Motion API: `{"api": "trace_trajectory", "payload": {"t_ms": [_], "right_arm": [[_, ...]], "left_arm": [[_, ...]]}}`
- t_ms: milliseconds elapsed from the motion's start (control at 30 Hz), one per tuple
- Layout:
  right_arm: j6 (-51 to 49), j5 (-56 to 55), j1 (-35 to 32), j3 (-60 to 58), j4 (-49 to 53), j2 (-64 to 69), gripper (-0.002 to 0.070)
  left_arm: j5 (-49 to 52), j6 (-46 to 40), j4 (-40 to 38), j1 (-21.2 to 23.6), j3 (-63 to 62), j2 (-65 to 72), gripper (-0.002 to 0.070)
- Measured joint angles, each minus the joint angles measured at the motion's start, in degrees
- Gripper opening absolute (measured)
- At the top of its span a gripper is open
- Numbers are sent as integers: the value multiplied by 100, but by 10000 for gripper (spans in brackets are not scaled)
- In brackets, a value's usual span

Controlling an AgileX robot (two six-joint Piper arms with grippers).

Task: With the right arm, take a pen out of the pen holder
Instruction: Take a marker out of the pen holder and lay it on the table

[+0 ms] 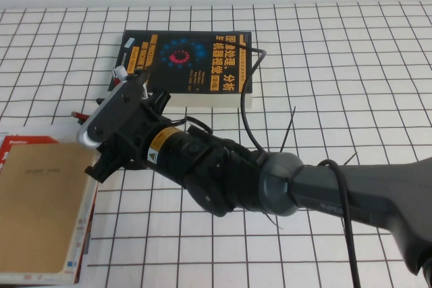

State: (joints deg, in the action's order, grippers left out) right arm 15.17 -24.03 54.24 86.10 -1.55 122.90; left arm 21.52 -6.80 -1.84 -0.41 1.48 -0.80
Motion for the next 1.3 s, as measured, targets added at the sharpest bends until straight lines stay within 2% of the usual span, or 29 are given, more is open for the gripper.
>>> {"api": "trace_trajectory", "payload": {"t_ms": [400, 1300], "right_arm": [[0, 195, -100, 444, 23, 328, 295], [-21, 206, -49, 575, 74, 353, 283]], "left_arm": [[0, 0, 0, 0, 0, 0, -4], [0, 0, 0, 0, 0, 0, -4]]}}
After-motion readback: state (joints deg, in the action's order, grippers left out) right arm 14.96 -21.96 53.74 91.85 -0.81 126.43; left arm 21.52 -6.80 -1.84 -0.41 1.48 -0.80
